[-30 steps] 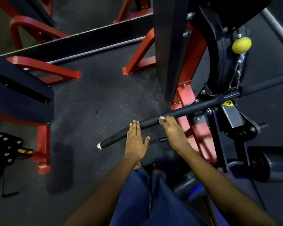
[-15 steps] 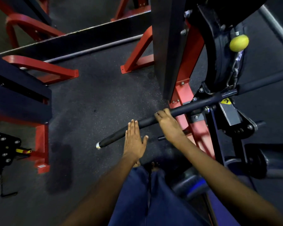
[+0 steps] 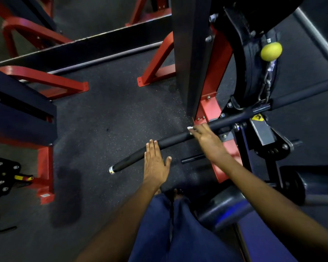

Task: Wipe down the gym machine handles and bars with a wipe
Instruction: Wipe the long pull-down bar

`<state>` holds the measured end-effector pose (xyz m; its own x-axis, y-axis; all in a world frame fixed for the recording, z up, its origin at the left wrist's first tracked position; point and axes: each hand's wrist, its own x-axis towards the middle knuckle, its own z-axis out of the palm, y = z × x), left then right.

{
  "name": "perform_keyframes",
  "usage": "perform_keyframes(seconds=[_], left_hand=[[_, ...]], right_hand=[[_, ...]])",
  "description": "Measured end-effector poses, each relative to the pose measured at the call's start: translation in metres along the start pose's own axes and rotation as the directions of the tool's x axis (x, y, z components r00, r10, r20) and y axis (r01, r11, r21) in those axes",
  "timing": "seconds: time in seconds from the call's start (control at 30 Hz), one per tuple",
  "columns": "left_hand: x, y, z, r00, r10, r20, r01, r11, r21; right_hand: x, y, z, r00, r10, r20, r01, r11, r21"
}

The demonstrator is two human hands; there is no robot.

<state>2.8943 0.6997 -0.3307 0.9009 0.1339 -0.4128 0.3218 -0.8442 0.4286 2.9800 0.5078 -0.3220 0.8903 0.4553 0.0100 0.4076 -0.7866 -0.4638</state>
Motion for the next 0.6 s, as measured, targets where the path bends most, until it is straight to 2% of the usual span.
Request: perform_keyframes(seconds=[0.03,0.07,0.1,0.13,0.17,0.23,0.3,0.33,0.4,0.43,0.47,0.5,0.53,0.6], left_hand=[[0.0,-0.001,0.0,1.0,0.003,0.0,-0.003,1.0,0.001],[0.0,-0.002,0.0,1.0,0.007,-0.002,-0.007,1.0,0.0],[0.0,-0.003,0.0,1.0,0.012,-0.005,-0.012,1.0,0.0],[0.0,-0.004,0.0,1.0,0.016,-0.011,-0.016,1.0,0.0],[-0.001,-0.004,0.001,1.0,0.018,-0.018,-0.018,1.0,-0.001],[-0.002,-0.004,0.002,0.999,0.021,-0.026,-0.021,1.0,-0.004],[-0.003,-0.006,0.003,0.999,0.03,-0.039,-0.03,1.0,-0.001],[-0.003,-0.007,0.003,0.998,0.039,-0.043,-0.039,0.999,0.002],[-0.003,-0.011,0.002,0.997,0.064,-0.04,-0.064,0.998,0.007],[-0.003,-0.014,0.001,0.996,0.076,-0.04,-0.076,0.997,0.007],[-0.002,-0.017,0.0,0.996,0.086,-0.04,-0.085,0.996,0.006],[-0.001,-0.019,-0.002,0.995,0.089,-0.042,-0.089,0.996,0.001],[0.0,-0.024,-0.004,0.996,0.081,-0.047,-0.082,0.997,-0.009],[0.001,-0.035,-0.007,0.998,0.036,-0.057,-0.037,0.999,-0.026]], right_hand=[[0.0,0.009,-0.013,0.994,0.08,-0.069,-0.077,0.996,0.048],[-0.003,0.026,-0.027,0.976,0.137,-0.17,-0.136,0.991,0.02],[-0.005,0.044,-0.041,0.926,0.303,-0.224,-0.294,0.953,0.073],[-0.006,0.063,-0.052,0.858,0.375,-0.352,-0.379,0.924,0.061],[-0.009,0.072,-0.061,0.787,0.472,-0.397,-0.478,0.874,0.091],[-0.007,0.076,-0.049,0.717,0.542,-0.438,-0.557,0.824,0.108],[-0.002,0.047,-0.014,0.742,0.534,-0.405,-0.513,0.842,0.169],[0.002,0.02,0.004,0.799,0.471,-0.373,-0.431,0.882,0.191],[0.002,-0.036,0.03,0.936,0.288,-0.204,-0.247,0.947,0.205],[-0.002,-0.055,0.036,0.976,0.195,-0.095,-0.174,0.965,0.196],[-0.002,-0.066,0.039,0.993,0.108,-0.04,-0.1,0.981,0.167],[-0.003,-0.06,0.033,0.995,0.099,-0.033,-0.093,0.986,0.138],[-0.004,-0.048,0.025,0.988,0.12,-0.093,-0.109,0.988,0.11],[-0.007,-0.014,-0.005,0.944,0.254,-0.212,-0.232,0.965,0.124]])
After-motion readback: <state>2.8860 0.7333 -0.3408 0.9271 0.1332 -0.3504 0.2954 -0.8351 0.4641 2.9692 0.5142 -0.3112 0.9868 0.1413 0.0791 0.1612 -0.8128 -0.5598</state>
